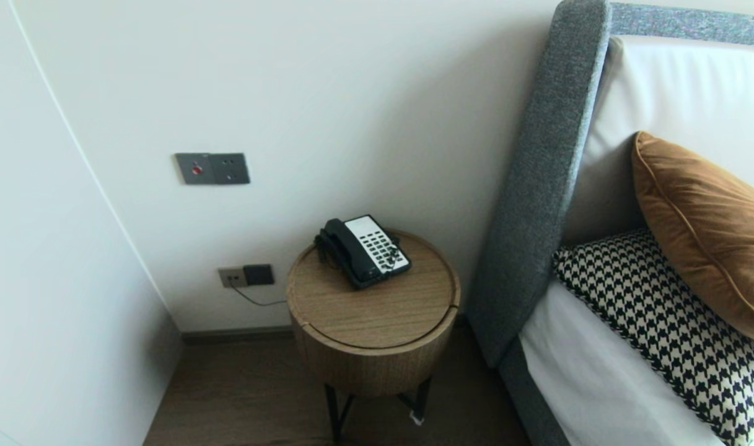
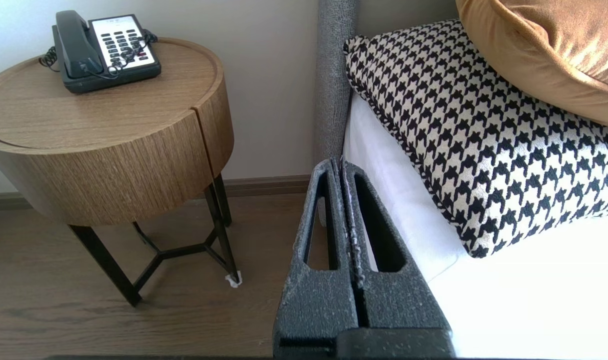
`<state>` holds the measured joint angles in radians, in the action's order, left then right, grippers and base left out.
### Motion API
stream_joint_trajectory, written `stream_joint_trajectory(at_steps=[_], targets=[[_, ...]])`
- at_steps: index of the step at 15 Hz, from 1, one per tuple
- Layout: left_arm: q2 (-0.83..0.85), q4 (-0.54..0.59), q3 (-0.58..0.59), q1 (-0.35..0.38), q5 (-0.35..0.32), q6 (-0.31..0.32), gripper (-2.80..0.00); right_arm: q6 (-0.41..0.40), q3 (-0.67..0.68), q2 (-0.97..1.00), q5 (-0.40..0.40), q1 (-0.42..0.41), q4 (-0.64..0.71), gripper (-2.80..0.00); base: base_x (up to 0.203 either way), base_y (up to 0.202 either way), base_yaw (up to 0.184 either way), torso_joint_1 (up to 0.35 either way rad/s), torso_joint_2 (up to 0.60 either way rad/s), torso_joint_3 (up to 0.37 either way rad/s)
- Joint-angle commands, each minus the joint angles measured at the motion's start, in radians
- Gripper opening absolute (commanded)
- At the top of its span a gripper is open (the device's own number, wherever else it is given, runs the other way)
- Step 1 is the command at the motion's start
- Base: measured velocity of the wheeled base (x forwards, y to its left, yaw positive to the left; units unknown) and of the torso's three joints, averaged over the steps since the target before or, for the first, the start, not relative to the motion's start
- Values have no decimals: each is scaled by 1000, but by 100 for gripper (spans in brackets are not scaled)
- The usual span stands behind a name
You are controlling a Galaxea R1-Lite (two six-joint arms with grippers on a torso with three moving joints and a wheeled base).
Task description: Open the nightstand drawer
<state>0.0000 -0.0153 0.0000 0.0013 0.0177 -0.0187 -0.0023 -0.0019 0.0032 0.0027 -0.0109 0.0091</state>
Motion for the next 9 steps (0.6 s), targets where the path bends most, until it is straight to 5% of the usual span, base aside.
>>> stream_joint_trajectory(at_steps=[1, 9], targets=[[0, 0, 0, 0, 1, -1, -280, -1, 0, 3, 0, 0, 0, -280, 0, 0, 0, 0, 0, 0], [0, 0, 0, 0, 1, -1, -280, -1, 0, 3, 0, 0, 0, -280, 0, 0, 0, 0, 0, 0]])
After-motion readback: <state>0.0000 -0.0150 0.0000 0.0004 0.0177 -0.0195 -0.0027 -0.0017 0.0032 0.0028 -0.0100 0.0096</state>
